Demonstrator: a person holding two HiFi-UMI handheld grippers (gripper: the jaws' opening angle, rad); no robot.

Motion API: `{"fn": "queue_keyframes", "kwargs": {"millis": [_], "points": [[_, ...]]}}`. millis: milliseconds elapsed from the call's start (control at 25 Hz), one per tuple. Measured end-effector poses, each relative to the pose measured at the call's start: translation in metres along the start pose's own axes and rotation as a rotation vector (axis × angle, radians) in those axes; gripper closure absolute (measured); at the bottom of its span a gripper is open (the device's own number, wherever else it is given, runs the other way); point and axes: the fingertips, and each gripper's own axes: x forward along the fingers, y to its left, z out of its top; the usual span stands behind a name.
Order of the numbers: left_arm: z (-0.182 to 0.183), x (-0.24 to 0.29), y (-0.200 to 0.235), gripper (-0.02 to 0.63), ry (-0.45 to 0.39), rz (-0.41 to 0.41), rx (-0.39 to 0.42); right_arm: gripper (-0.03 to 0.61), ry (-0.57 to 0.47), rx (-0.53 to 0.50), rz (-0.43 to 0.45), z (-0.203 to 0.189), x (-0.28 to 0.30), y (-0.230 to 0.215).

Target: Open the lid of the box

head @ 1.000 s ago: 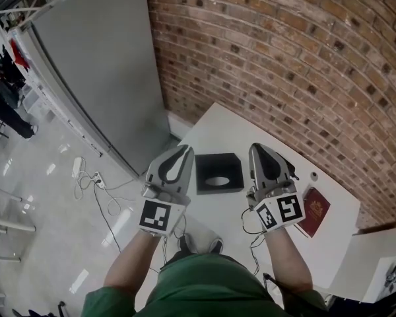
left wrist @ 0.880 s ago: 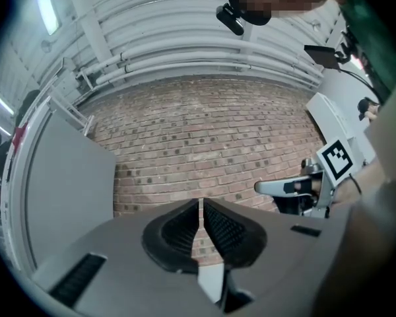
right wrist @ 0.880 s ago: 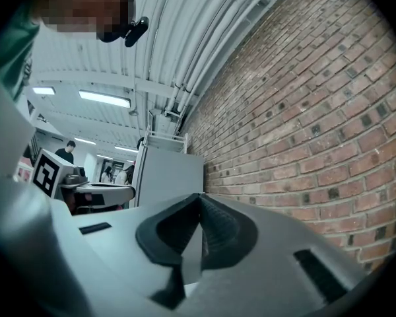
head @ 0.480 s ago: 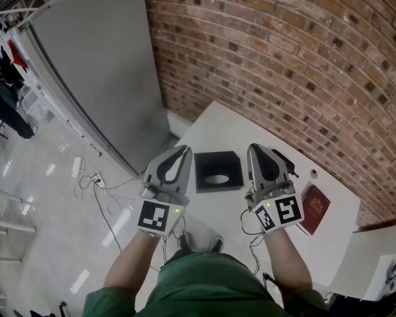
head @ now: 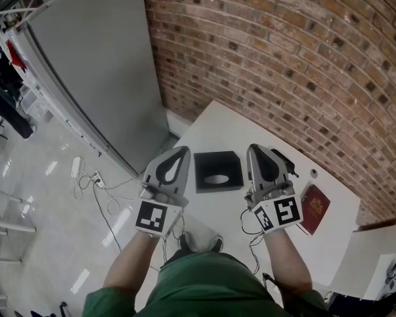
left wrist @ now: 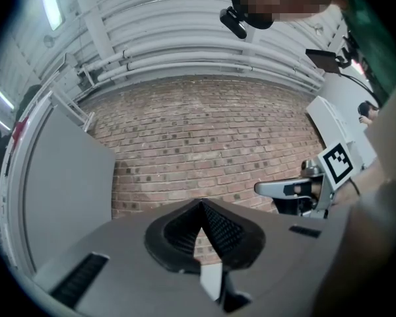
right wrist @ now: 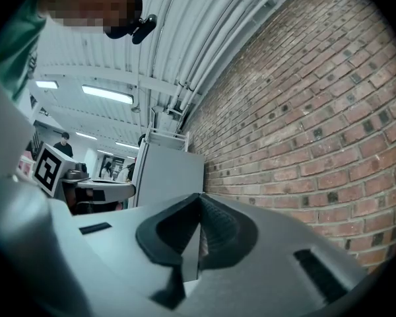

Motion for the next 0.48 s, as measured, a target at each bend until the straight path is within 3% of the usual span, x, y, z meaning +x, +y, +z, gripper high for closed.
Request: {"fn": "queue_keyframes", "kwargs": {"millis": [480], "points": [[-0.002,0.0023,0.0066,0.604,-0.009,0.02,0.019,0.575,0.002,-0.015,0.007,-0.0018,0.0062,0.0015]]}}
